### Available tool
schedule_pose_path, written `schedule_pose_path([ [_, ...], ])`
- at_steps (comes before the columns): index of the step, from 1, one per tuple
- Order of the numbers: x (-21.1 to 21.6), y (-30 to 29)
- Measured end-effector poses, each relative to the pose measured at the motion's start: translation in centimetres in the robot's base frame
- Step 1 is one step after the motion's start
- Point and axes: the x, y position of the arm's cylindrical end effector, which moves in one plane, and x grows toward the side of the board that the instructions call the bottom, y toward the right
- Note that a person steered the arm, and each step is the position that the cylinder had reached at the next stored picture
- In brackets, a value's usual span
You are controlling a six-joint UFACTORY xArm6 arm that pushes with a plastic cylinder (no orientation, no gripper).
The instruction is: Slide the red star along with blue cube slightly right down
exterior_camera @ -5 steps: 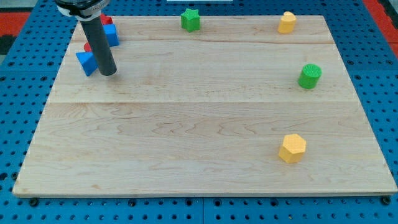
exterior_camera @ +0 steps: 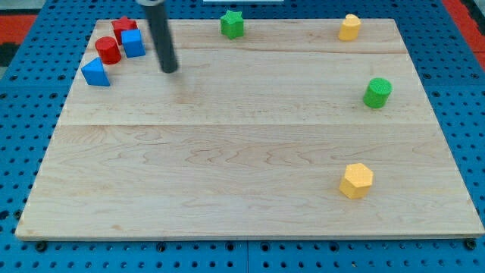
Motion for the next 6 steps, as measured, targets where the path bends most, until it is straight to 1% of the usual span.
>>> schedule_pose_path([
  [1, 0.0, 1.5],
  [2, -0.3, 1.4],
  [3, -5.7, 0.4],
  [4, -9.8, -1.9],
  [5, -12.9, -7.3],
  [6, -13.0, -10.1],
])
